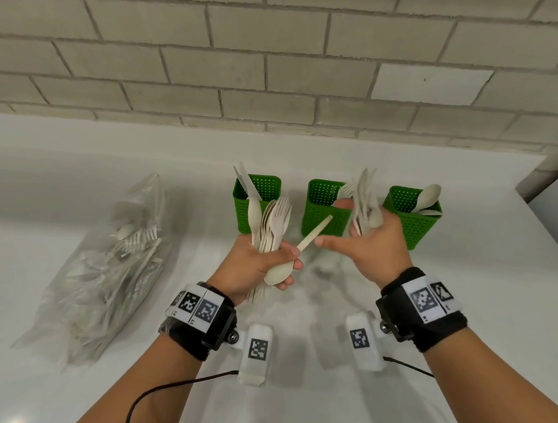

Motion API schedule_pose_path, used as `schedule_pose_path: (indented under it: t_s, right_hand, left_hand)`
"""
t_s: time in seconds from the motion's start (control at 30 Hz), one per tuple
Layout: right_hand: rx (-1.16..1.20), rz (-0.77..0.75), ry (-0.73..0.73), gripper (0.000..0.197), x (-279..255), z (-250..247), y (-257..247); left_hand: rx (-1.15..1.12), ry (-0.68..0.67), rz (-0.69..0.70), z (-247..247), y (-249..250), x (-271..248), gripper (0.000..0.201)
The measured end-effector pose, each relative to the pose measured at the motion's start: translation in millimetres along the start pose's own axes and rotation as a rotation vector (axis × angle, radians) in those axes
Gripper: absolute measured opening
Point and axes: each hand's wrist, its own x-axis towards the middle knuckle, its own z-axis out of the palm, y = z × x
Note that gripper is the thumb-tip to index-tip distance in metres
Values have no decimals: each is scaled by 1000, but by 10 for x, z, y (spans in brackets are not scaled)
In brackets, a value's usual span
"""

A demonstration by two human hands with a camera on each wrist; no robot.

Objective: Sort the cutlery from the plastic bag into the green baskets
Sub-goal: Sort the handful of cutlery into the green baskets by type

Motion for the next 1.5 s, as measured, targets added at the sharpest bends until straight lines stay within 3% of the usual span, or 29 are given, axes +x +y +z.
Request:
schedule_pose_path:
  t_s: [0.03,0.1,0.17,0.23,0.27,0.4,0.57,0.73,0.8,0.9,1.07,1.2,1.27,1.33,1.43,1.5]
  right_hand:
    - [-65,-56,-130,59,-24,-9,-40]
    - [-308,-165,-351,41,-64,50,-86]
    - [-644,-288,-421,25,-79,138,-45]
    - [-746,-337,-371,29,-93,175,104]
    - [-655,-301,-301,30,-97,178,167]
    - [-149,82,-33,40,-49,98,55]
    - [148,67,-55,12,-47,254,-146]
    - [192,72,-62,19,-70,277,-144]
    - [204,107,4,28,-60,256,-91]
    - [224,130,62,24,-38,225,-55]
    - [161,111,-123,16,-74,237,-71]
    - [313,253,123,13,9,202,-60]
    - [439,296,174,11,49,165,-81]
    - [451,283,152,10,55,146,-83]
    - [395,265,0,27,-4,190,-69]
    - [321,242,-89,27,-62,263,-89]
  left_hand:
    - [18,-12,-5,3,2,0,7]
    - [45,-41,2,31,7,-3,5]
    - [75,-61,48,65,1,-1,8]
    - [61,-43,77,76,-11,6,11]
    - [36,-16,75,65,-11,9,13]
    - [59,25,44,23,-12,6,21]
    - [170,-13,31,125,-41,18,21]
    - [168,-78,48,138,-15,-15,30]
    - [91,-69,49,133,7,-30,34]
    - [2,-33,62,131,19,-32,38]
    - [-34,-54,67,153,20,-36,29]
    - [-69,-15,50,109,10,-20,29]
    - [-68,-12,44,88,10,-16,29]
    - [-61,-20,39,75,10,-12,30]
    - [-40,-57,58,104,24,-17,30]
    - [15,-93,85,149,29,-29,23]
